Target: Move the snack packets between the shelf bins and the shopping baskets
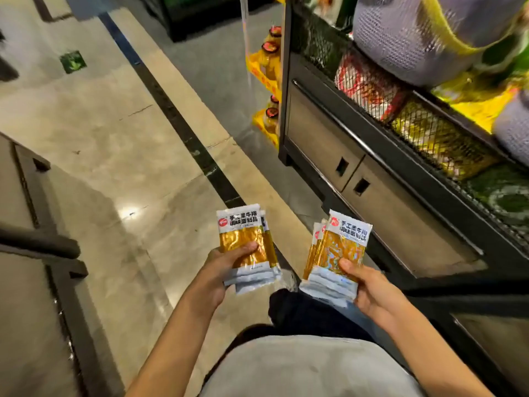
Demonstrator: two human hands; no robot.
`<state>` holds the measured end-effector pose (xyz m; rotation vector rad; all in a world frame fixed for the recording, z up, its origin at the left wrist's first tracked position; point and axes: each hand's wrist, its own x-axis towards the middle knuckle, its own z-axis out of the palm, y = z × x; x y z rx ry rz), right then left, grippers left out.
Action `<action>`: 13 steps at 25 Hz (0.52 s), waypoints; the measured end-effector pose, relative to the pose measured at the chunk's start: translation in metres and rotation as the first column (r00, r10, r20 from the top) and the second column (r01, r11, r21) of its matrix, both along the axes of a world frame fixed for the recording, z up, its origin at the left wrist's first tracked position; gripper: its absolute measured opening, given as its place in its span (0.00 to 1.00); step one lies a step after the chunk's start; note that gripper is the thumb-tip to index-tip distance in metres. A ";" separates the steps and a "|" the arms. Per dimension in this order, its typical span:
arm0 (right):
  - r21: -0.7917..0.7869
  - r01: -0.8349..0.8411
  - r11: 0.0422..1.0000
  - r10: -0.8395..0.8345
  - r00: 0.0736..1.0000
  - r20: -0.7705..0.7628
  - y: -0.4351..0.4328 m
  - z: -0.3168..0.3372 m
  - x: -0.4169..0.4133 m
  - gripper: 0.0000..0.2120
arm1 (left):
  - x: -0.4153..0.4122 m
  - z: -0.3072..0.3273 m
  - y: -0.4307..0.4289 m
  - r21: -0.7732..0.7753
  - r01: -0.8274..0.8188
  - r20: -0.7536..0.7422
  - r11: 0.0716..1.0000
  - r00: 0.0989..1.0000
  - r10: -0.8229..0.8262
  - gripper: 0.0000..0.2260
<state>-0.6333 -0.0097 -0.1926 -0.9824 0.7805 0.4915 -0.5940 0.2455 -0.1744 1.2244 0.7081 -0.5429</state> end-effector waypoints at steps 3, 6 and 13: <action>-0.011 -0.023 1.000 0.023 0.999 0.039 0.000 0.018 0.084 0.16 | 0.057 0.007 0.004 -0.025 -0.028 -0.007 0.999 1.000 0.028 0.09; -0.005 0.001 1.000 -0.001 0.998 0.061 0.005 0.029 0.156 0.17 | 0.117 0.012 0.011 -0.041 -0.041 -0.011 0.998 0.999 0.041 0.09; -0.024 0.186 0.982 -0.179 0.968 0.177 0.015 0.055 0.297 0.45 | 0.323 0.034 0.000 -0.030 0.220 0.102 0.975 0.971 -0.216 0.17</action>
